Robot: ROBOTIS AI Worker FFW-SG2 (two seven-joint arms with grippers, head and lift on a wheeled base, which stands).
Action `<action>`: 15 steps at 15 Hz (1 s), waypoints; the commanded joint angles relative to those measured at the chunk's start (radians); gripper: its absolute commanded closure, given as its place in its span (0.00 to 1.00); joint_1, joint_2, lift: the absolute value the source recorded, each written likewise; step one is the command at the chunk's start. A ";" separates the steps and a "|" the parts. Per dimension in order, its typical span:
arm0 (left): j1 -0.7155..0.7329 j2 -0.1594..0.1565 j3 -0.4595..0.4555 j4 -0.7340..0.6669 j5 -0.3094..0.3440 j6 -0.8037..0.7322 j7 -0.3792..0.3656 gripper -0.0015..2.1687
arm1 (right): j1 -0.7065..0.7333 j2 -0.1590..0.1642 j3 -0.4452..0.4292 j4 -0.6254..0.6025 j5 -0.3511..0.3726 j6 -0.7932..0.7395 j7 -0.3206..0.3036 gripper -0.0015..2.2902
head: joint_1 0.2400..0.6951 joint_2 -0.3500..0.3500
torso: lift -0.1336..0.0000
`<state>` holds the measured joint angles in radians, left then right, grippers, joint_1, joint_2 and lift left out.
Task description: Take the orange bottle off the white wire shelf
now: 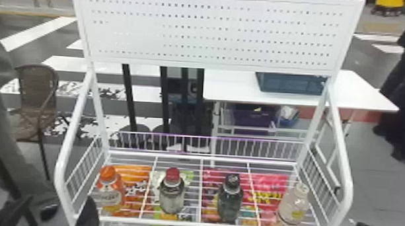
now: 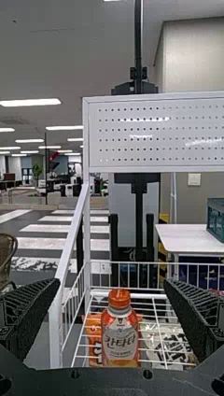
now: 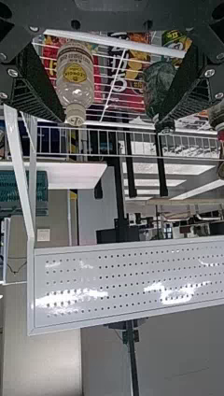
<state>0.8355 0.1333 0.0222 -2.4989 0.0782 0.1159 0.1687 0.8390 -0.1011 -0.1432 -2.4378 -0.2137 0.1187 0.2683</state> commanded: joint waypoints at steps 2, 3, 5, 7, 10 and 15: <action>-0.001 -0.001 -0.002 0.000 0.000 0.000 0.000 0.03 | -0.006 0.000 0.002 0.002 -0.001 0.003 0.000 0.07 | 0.57 0.50 | 1.00; -0.001 -0.003 -0.002 0.000 0.000 0.000 0.000 0.03 | -0.008 0.000 0.004 0.002 -0.001 0.003 0.000 0.07 | 0.57 0.50 | 1.00; -0.003 -0.003 -0.002 0.002 0.000 0.000 0.000 0.03 | -0.008 0.001 0.005 0.003 0.000 0.003 0.000 0.07 | 0.57 0.50 | 1.00; -0.004 -0.003 -0.005 0.002 0.000 0.000 -0.001 0.03 | -0.009 0.001 0.007 0.002 -0.001 0.003 0.000 0.07 | 0.57 0.50 | 1.00; -0.004 -0.003 -0.005 0.002 0.000 0.000 -0.001 0.03 | -0.009 0.001 0.007 0.002 -0.003 0.003 0.000 0.07 | 0.57 0.50 | 1.00; -0.003 -0.003 -0.015 0.003 -0.003 0.000 -0.001 0.03 | -0.003 0.001 0.005 -0.004 -0.003 0.000 0.000 0.07 | 0.57 0.50 | 1.00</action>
<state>0.8321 0.1304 0.0110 -2.4973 0.0767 0.1159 0.1672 0.8347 -0.0986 -0.1374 -2.4410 -0.2163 0.1198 0.2682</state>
